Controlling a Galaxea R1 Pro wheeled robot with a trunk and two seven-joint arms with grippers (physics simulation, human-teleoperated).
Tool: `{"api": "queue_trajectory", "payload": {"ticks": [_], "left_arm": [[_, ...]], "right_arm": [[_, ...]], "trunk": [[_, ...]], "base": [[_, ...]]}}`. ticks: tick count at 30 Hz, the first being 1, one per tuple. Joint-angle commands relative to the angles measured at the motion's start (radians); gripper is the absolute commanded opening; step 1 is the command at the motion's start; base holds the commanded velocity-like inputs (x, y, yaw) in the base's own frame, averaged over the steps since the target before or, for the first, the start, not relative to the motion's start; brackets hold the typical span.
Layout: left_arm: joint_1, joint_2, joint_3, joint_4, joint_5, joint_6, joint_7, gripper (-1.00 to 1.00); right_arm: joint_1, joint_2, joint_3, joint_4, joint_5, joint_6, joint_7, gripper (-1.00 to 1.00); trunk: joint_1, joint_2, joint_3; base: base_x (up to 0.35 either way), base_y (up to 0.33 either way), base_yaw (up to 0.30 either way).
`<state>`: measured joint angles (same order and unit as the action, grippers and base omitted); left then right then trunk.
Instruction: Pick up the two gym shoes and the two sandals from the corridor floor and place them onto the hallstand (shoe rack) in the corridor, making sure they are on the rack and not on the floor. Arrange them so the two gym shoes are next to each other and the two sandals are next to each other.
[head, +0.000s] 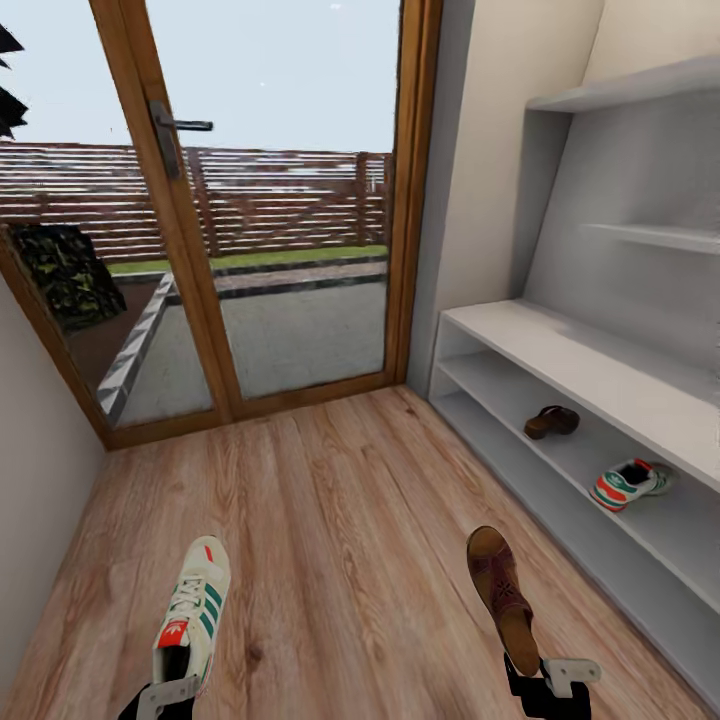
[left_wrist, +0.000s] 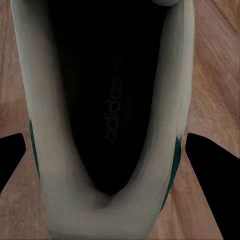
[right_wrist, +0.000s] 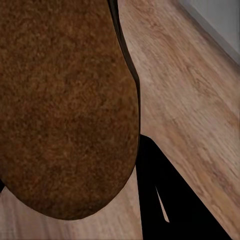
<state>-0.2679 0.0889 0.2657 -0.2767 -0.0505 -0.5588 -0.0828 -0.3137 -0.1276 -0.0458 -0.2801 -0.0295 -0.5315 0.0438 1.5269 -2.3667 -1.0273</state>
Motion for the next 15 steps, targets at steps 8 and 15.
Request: {"api": "queue_trajectory", "payload": {"ticks": [8,15], "left_arm": [[-0.001,0.0,0.009,0.001,-0.005,-0.003,-0.008,-1.0],[-0.001,0.0,0.009,0.001,-0.005,-0.003,-0.008,-1.0]], "right_arm": [[-0.001,0.0,-0.003,0.001,-0.007,-0.002,0.005,-1.0],[-0.001,0.0,-0.003,0.001,-0.007,-0.002,0.005,-1.0]], "trunk": [[0.0,0.0,-0.001],[0.0,0.0,-0.001]], "base": [[0.26,0.227,-0.266],[0.11,0.096,-0.266]]}}
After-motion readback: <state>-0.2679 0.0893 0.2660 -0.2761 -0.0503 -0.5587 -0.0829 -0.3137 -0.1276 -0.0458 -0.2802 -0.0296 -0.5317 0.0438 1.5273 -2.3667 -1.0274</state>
